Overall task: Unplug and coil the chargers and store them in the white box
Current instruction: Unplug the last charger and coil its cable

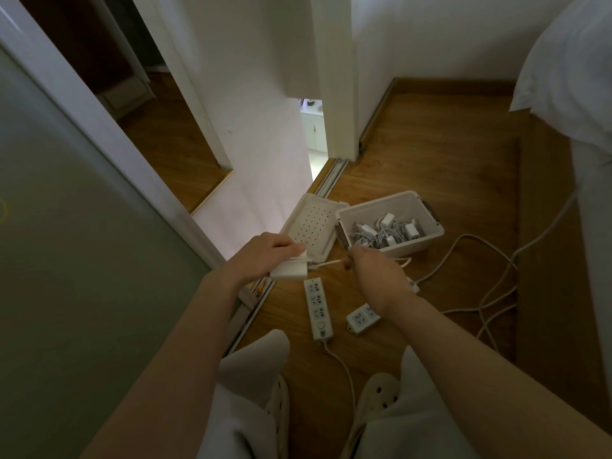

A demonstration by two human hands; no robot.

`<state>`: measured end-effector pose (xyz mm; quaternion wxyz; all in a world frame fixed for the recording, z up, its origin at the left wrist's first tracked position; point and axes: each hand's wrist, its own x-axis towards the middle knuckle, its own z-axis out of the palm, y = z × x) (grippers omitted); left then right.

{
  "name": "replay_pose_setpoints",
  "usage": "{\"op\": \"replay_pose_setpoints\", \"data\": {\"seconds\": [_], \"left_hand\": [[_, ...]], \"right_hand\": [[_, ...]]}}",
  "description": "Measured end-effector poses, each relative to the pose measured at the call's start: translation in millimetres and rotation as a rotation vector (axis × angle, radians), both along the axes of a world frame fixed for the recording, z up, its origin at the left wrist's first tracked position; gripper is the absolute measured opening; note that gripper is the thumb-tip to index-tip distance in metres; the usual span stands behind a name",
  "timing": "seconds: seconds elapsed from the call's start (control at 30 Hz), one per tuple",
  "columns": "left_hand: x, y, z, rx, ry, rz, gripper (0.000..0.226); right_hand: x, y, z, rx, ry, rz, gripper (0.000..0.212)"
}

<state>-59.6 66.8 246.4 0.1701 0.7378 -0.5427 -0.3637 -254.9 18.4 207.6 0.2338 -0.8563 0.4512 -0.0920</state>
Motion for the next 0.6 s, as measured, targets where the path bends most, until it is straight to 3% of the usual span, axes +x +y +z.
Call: {"op": "replay_pose_setpoints", "data": {"seconds": [0.2, 0.3, 0.53, 0.6], "left_hand": [[6.1, -1.0, -16.2, -0.1, -0.302, -0.024, 0.03], [4.2, -5.4, -23.9, -0.165, -0.358, 0.016, 0.036], [-9.1, -12.8, -28.5, -0.237, -0.164, 0.317, 0.033], [-13.4, -16.9, -28.2, -0.25, 0.018, 0.422, 0.031]], "right_hand": [[8.1, 6.5, 8.6, -0.04, -0.062, 0.019, 0.016], [12.1, 11.8, 10.7, -0.034, -0.107, 0.029, 0.023], [17.2, 22.1, 11.8, 0.005, -0.174, 0.124, 0.023], [18.7, 26.3, 12.9, -0.008, -0.193, 0.176, 0.023]]}}
